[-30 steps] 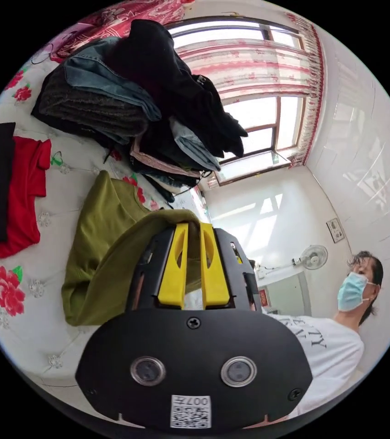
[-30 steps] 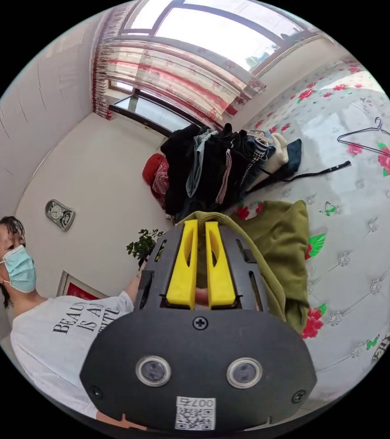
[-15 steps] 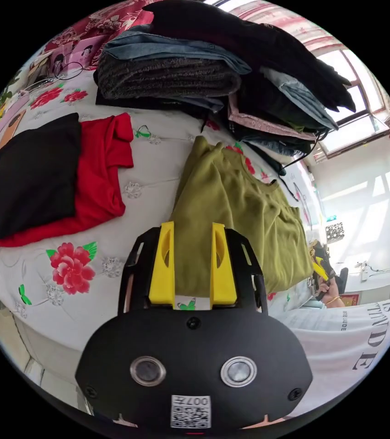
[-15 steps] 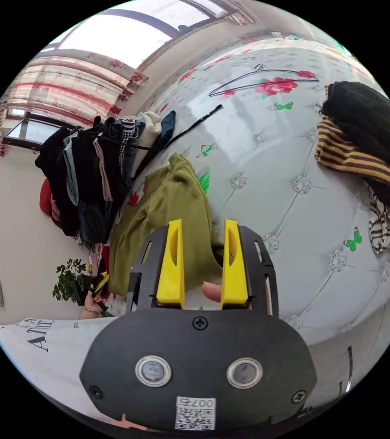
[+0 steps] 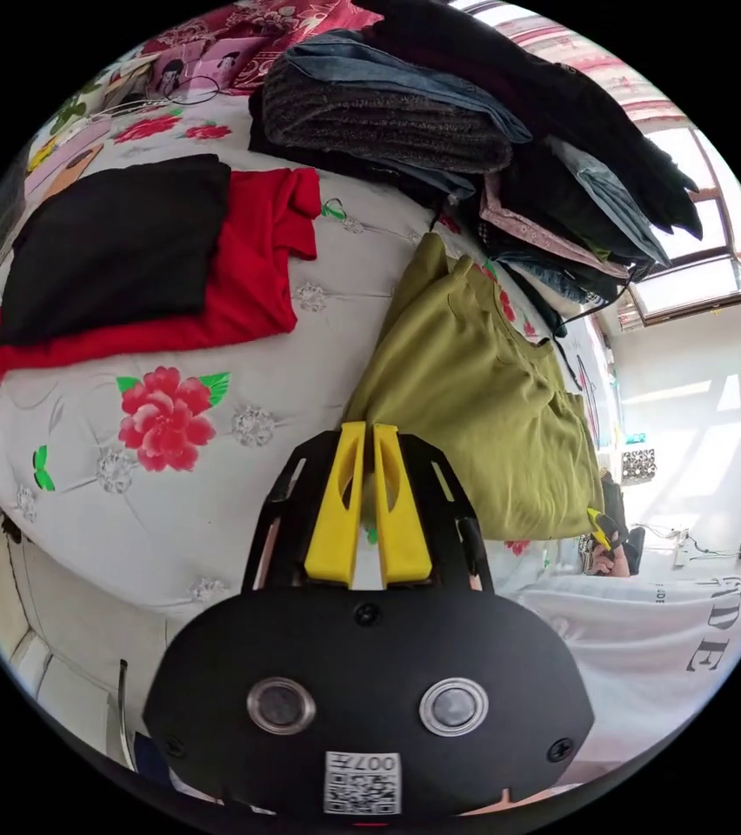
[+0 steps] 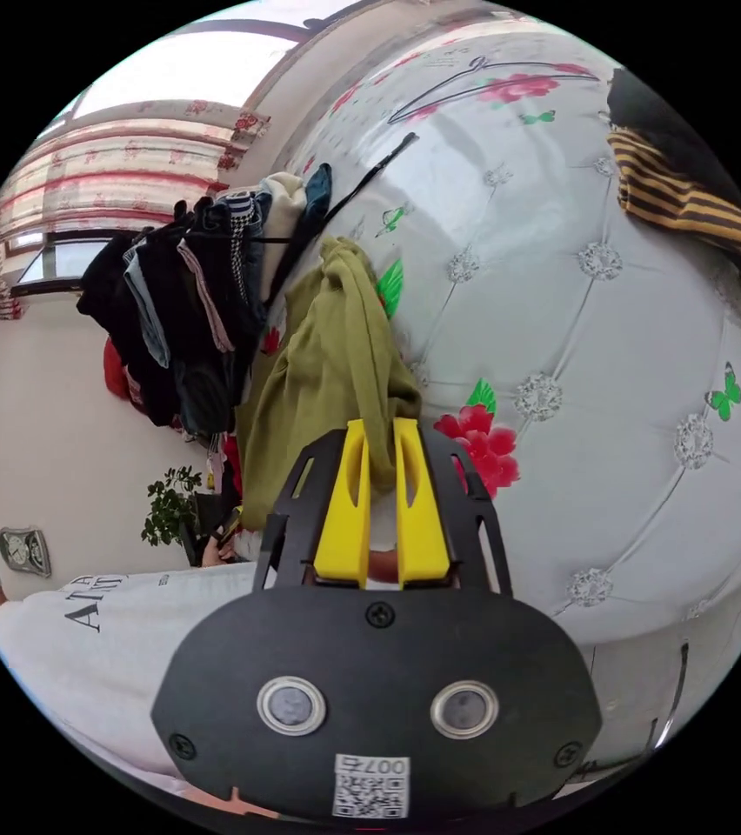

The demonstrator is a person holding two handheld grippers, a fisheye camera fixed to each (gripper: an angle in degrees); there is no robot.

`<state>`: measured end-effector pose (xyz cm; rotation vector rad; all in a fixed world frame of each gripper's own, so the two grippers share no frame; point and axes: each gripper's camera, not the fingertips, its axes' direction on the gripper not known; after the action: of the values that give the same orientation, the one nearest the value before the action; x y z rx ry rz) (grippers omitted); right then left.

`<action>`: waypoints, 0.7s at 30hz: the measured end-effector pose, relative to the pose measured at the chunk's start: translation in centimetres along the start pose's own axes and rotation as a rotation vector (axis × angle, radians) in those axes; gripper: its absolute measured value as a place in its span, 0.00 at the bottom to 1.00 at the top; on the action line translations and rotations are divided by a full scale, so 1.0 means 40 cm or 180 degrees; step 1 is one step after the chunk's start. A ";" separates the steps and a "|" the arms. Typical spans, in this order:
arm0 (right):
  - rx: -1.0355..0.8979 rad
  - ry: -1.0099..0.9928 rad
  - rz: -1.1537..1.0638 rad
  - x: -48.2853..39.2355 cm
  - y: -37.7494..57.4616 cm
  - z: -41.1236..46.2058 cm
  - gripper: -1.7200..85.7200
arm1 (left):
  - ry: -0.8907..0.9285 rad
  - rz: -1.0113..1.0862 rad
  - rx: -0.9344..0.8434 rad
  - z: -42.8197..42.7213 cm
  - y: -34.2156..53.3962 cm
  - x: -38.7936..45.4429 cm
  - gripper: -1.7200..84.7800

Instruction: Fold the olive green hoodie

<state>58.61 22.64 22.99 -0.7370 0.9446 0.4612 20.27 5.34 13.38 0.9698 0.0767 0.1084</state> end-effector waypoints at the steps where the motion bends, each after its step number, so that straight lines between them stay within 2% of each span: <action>1: -0.0002 -0.0020 0.0012 0.010 0.006 0.005 0.10 | 0.0024 -0.0077 -0.0004 -0.004 0.029 -0.019 0.02; 5: 0.0059 -0.0340 0.0424 0.102 0.035 0.065 0.10 | 0.0299 -0.0387 0.0256 -0.020 0.092 -0.072 0.05; 7: 0.0110 -0.0361 0.0360 0.084 0.023 0.085 0.10 | 0.0336 -0.0520 0.0330 -0.041 0.101 -0.093 0.07; 10: 0.0031 -0.0465 -0.0280 -0.052 -0.021 0.122 0.10 | 0.0260 -0.0485 0.0416 -0.077 0.110 -0.110 0.08; 13: -0.0173 -0.0663 -0.1190 -0.280 -0.048 0.192 0.09 | 0.0273 -0.0494 0.0465 -0.099 0.132 -0.133 0.09; 18: -0.1009 -0.0888 -0.2961 -0.725 0.087 0.475 0.08 | 0.0611 -0.0632 0.0548 -0.104 0.199 -0.186 0.12; 21: -0.1625 -0.0985 -0.3544 -0.851 0.237 0.707 0.09 | 0.0806 -0.0732 0.0665 -0.107 0.256 -0.226 0.13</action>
<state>50.58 48.49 59.25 -1.4623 0.0209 -0.1939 10.24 13.43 19.57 1.1449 0.4383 0.0105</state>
